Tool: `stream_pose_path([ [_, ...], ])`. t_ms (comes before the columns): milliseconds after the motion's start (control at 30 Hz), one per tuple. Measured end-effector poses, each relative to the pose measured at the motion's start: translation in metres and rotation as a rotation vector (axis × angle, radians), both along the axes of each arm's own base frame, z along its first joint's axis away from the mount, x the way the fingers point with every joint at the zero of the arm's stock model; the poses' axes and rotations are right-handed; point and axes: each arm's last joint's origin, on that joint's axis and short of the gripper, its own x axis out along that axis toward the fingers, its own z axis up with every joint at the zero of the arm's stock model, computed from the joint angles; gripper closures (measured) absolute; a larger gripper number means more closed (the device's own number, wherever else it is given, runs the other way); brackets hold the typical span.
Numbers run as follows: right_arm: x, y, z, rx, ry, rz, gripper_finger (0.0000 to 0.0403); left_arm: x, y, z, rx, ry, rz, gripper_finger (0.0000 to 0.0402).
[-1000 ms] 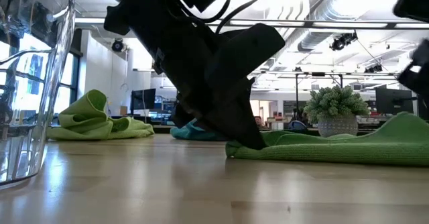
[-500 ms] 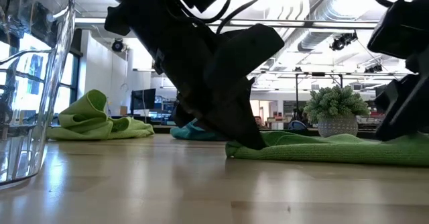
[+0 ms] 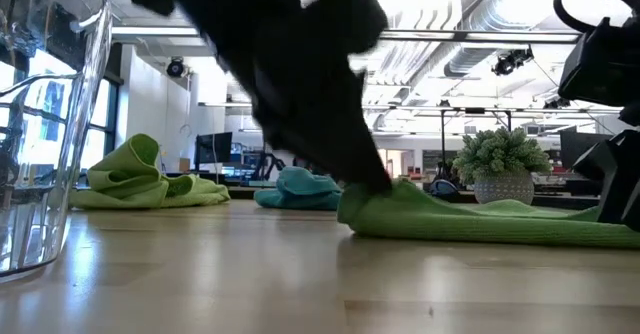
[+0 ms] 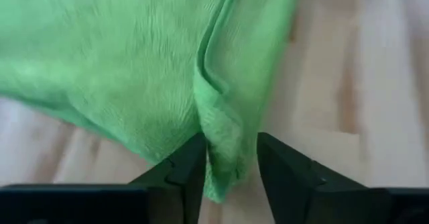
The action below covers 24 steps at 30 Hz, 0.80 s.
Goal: Roll microfiber towels into tight, uniform cylinder then place into a basket
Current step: Roll the green microfiber cloth
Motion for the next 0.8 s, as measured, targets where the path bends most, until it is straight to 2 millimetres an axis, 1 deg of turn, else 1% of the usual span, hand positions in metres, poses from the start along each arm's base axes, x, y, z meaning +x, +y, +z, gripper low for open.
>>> stream_pose_path([
  [133, 0.0, 0.0, 0.0, 0.0, 0.001, 0.001, 0.0267, -0.003, 0.001, 0.023, 0.032, -0.038, -0.05, 0.026],
  [233, 0.0, 0.0, 0.0, -0.002, -0.003, -0.001, 0.0267, -0.001, -0.001, 0.029, 0.09, -0.073, -0.124, 0.0257],
  [300, 0.0, 0.0, 0.0, -0.005, -0.006, -0.004, 0.0267, 0.004, -0.003, 0.025, 0.118, -0.096, -0.18, 0.0258],
  [433, 0.0, 0.0, 0.0, -0.006, -0.009, -0.006, 0.0267, 0.011, -0.003, 0.003, 0.105, -0.084, -0.278, 0.0264],
  [667, 0.0, 0.0, 0.0, -0.005, -0.014, -0.008, 0.0267, 0.015, 0.011, -0.023, 0.112, -0.009, -0.252, 0.028],
  [800, 0.0, 0.0, 0.0, -0.004, -0.017, -0.009, 0.0267, 0.016, 0.019, -0.029, 0.106, 0.016, -0.237, 0.0284],
])
